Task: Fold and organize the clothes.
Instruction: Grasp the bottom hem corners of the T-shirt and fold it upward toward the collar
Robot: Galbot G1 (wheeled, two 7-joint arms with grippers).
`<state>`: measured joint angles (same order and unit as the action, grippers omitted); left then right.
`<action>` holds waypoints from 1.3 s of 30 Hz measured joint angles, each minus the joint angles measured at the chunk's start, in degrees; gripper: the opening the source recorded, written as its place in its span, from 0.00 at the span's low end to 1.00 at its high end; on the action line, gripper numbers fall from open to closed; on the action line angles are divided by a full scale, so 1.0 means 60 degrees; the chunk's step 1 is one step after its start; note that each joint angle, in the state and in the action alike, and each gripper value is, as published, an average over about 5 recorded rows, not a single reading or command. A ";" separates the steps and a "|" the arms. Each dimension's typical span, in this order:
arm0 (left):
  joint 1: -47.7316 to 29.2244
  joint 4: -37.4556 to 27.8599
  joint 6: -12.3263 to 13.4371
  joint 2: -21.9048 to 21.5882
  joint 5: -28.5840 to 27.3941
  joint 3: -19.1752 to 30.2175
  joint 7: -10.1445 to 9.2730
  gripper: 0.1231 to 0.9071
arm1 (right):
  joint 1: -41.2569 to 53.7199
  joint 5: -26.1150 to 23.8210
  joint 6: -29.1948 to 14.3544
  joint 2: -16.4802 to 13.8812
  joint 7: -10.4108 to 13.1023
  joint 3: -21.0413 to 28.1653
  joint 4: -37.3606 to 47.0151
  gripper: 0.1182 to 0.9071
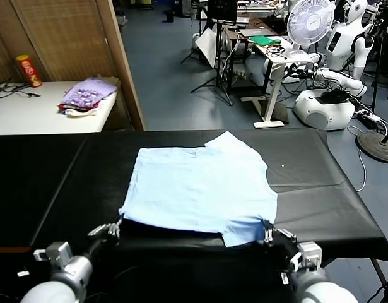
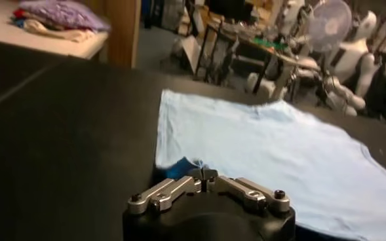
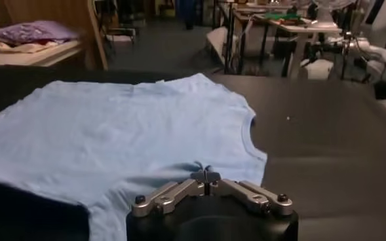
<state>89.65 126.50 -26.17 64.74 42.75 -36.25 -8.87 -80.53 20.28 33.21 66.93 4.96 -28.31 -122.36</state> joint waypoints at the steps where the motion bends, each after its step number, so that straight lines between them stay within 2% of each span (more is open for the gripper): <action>1: -0.0162 -0.0101 0.0006 0.0005 -0.0038 0.0052 -0.0002 0.01 | 0.0159 -0.0005 -0.0047 -0.0030 -0.0030 0.0047 0.0158 0.01; 15: -0.1624 -0.1514 0.0234 -0.0012 -0.0743 0.0667 0.0064 0.01 | 0.1747 -0.0277 -0.0664 -0.0393 -0.0598 0.0678 0.1863 0.01; 24: -0.1959 -0.2132 0.0307 0.0004 -0.1005 0.0862 0.0081 0.01 | 0.2419 -0.1107 -0.1270 -0.0513 -0.1127 0.1133 0.2726 0.01; 32: -0.2266 -0.2576 0.0361 -0.0017 -0.1383 0.1069 0.0104 0.01 | 0.2928 -0.1813 -0.1661 -0.0468 -0.1379 0.1537 0.3501 0.01; 39: -0.2501 -0.2894 0.0394 -0.0049 -0.1571 0.1267 0.0131 0.01 | 0.3168 -0.1981 -0.1981 -0.0363 -0.1443 0.1719 0.3949 0.01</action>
<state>74.64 109.14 -23.81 64.45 33.32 -28.65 -8.08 -61.52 8.39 21.32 64.76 -3.70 -17.99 -98.67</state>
